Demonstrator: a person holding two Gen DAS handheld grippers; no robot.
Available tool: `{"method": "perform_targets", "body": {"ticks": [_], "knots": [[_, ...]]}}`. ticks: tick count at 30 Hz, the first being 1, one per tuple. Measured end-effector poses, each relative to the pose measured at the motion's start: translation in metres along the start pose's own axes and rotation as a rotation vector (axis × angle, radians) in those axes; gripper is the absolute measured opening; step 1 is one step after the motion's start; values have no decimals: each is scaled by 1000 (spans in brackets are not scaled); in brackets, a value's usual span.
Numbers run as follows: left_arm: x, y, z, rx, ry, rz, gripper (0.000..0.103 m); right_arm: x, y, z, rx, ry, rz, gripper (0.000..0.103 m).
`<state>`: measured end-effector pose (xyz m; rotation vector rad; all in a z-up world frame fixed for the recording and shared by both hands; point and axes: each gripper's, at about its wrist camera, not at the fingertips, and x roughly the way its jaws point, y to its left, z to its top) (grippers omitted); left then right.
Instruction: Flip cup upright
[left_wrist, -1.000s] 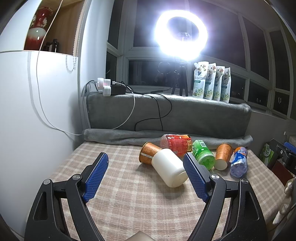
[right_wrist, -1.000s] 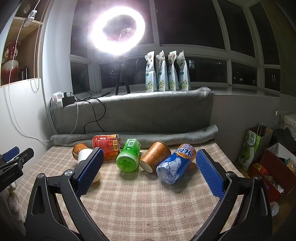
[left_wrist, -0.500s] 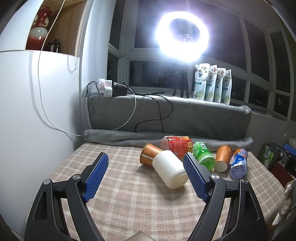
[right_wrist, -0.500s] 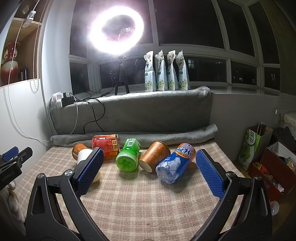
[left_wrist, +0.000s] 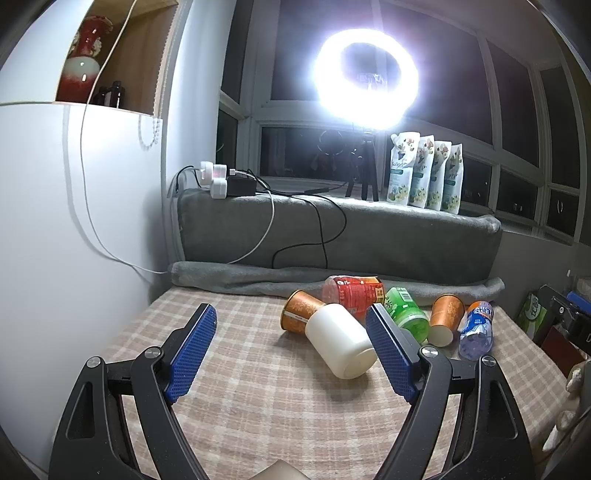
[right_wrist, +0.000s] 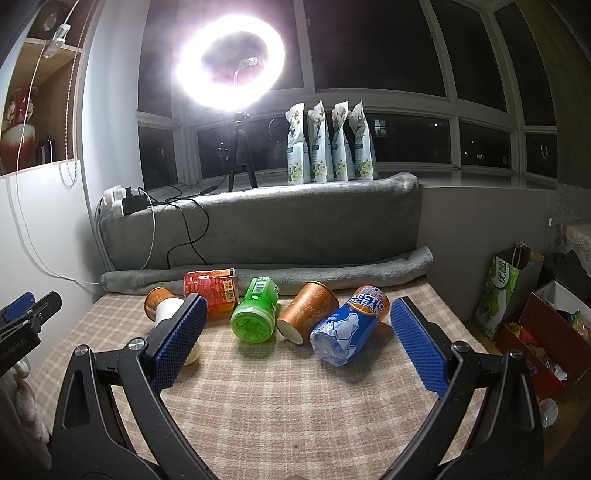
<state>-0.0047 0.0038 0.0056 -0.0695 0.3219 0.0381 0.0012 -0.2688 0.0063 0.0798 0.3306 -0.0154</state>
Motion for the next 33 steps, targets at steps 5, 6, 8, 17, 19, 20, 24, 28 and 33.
{"method": "perform_targets", "body": {"ticks": [5,6,8,17,19,20,24,28,33], "knots": [[0,0,1,-1,0,-2,83,0,0,0,1,0,-1,101],[0,0,1,0,0,-3,83,0,0,0,0,0,-1,101],[0,-1,1,2,0,-4,83,0,0,0,-1,1,0,101],[0,-1,1,3,1,-5,83,-1,0,-1,-1,3,0,101],[0,-1,1,4,3,-6,83,0,0,-1,0,4,1,101],[0,-1,0,4,3,-6,83,0,0,-1,-1,4,1,101],[0,-1,1,4,3,-6,83,0,0,-3,0,6,3,101],[0,-1,0,3,4,-6,83,0,1,-3,0,6,2,101],[0,-1,0,4,3,-5,83,1,1,-3,1,8,2,101]]}}
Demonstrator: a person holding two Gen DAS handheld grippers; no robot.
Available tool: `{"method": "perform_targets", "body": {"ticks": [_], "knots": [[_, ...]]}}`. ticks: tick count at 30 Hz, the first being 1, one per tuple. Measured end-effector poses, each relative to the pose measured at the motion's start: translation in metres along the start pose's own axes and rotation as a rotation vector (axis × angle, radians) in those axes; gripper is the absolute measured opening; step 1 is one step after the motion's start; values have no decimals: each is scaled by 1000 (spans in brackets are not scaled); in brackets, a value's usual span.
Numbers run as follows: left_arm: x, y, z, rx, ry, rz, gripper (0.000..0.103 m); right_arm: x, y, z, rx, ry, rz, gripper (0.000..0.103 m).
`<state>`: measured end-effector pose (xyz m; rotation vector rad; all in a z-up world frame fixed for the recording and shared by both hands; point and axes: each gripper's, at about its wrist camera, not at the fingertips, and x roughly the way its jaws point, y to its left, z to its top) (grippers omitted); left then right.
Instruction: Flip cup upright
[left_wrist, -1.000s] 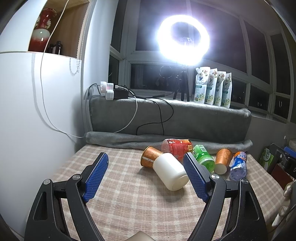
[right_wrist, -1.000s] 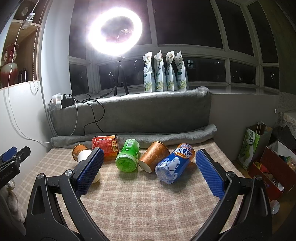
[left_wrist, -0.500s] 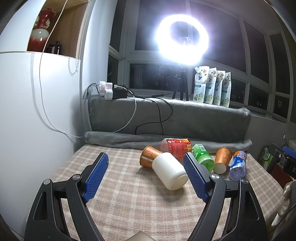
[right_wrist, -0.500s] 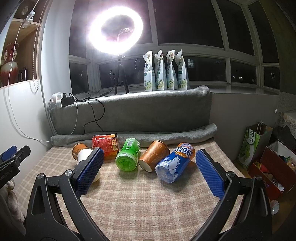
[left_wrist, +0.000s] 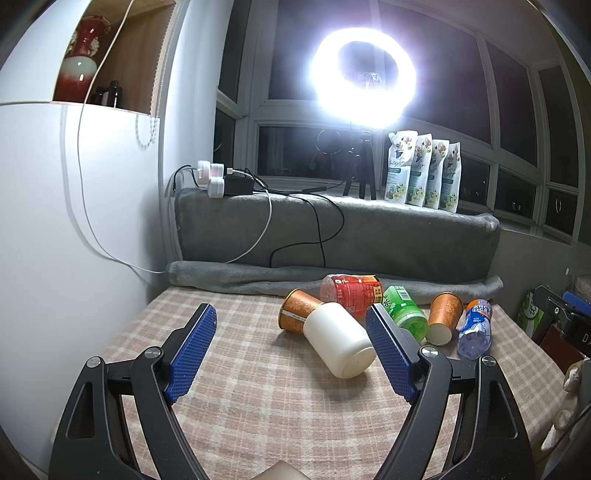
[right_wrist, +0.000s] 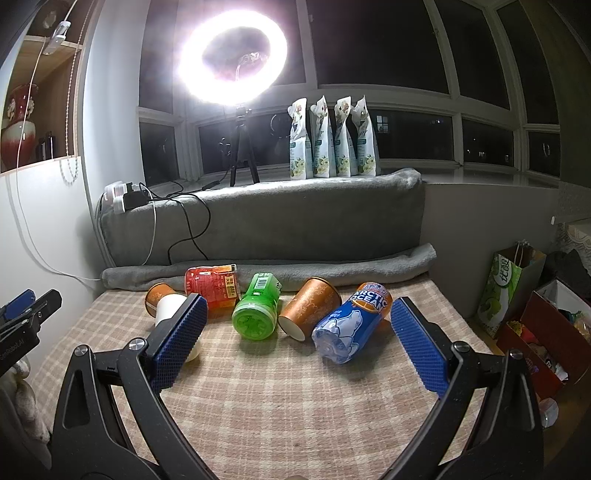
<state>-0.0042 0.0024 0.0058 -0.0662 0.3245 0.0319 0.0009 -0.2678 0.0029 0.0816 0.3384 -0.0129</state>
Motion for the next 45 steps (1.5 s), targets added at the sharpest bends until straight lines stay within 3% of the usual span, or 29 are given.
{"method": "perform_targets", "body": {"ticks": [11,19,28,33,37,45], "knots": [[5,3,-6,2,24,-1,83,17,12,-5,-38,45,40,101],[14,13,-15,12,73,6,83,53,20,2,-72,156,118,101],[21,26,-24,37,117,19,83,103,38,8,-19,320,235,101],[23,32,-32,40,141,24,83,136,56,17,87,453,317,101],[23,36,-39,33,159,16,83,164,74,25,186,543,327,101],[18,57,-42,-13,148,2,83,243,90,13,591,771,270,101]]}}
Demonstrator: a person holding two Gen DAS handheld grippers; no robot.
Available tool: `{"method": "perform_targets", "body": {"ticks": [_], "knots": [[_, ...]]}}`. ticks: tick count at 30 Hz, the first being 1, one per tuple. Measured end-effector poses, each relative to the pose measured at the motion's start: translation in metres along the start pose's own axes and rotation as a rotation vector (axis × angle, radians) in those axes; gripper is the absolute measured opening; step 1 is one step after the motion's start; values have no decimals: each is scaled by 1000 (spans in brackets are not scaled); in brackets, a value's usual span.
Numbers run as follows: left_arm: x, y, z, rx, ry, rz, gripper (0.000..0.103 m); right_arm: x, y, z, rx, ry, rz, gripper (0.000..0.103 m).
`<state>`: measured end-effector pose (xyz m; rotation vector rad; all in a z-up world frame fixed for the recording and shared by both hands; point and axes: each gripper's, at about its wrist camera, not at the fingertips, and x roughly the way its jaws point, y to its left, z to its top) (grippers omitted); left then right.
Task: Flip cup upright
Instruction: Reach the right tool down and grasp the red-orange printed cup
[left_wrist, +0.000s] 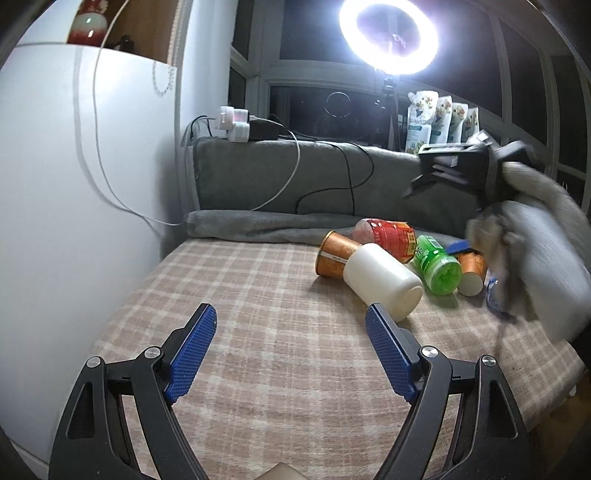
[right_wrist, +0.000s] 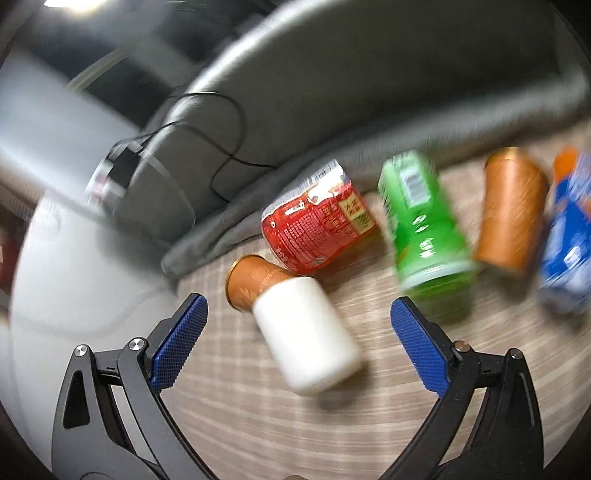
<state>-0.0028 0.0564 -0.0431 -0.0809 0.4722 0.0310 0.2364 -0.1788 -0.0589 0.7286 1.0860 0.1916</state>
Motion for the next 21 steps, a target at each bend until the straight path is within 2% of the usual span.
{"method": "perform_targets", "body": {"ticks": [5,11,17,21], "knots": [[0,18,-1,-36,-1,-7,83,34,-1,16,169,7,-48,101],[2,39,-1,-85,0,-5,83,64,-1,36,305,-5,-100,101],[10,54,-1,-119,4,4,83,90,-5,44,396,8,-141,101],[14,61,-1,-132,7,6,83,101,-2,52,425,0,-134,101]]}}
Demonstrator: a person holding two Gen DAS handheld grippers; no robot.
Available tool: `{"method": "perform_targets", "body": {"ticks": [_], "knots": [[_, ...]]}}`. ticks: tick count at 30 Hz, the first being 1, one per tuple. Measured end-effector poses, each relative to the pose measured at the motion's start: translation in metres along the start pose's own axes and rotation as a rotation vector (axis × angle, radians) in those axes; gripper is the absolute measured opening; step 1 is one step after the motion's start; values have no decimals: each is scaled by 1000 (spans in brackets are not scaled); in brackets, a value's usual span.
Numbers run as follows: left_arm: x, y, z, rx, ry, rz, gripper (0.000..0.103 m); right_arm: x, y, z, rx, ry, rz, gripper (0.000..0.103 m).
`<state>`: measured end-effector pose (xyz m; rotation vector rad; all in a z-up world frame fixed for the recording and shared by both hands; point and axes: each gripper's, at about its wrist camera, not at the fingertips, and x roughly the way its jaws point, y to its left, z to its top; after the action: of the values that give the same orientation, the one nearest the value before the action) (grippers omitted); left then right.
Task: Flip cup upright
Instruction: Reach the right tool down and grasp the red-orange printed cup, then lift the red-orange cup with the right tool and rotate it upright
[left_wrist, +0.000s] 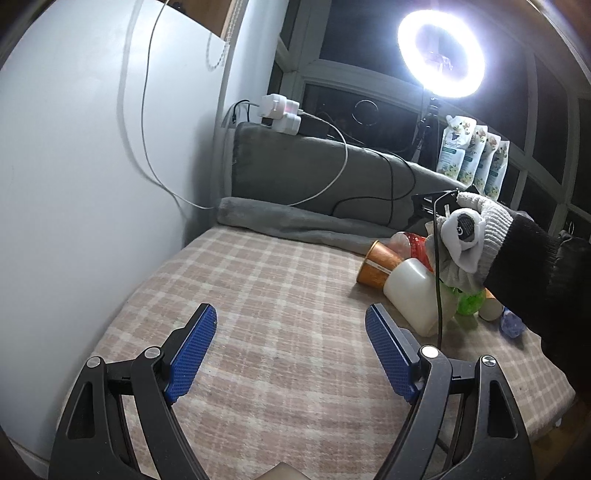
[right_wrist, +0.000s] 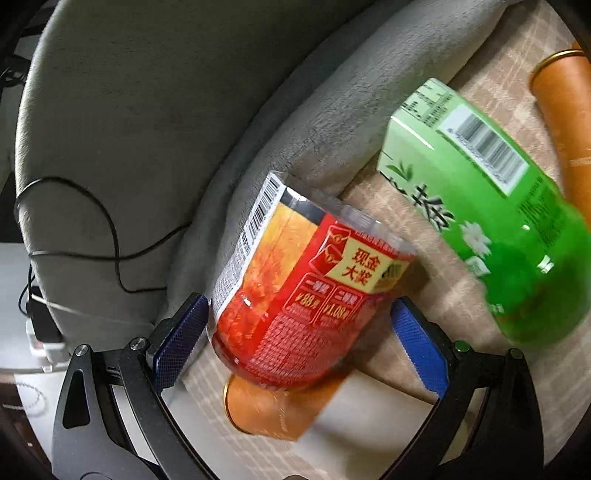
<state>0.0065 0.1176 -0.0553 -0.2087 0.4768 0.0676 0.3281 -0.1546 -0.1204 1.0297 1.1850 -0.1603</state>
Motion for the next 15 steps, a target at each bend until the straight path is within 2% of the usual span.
{"method": "perform_targets", "body": {"ticks": [5,14,15], "knots": [[5,7,0,-9,2,8,83,13,4,9,39,38,35,101],[7,13,1,-14,0,28,83,8,15,17,-15,16,56,94],[7,12,1,-13,-1,29,83,4,8,3,-35,10,58,94]]}}
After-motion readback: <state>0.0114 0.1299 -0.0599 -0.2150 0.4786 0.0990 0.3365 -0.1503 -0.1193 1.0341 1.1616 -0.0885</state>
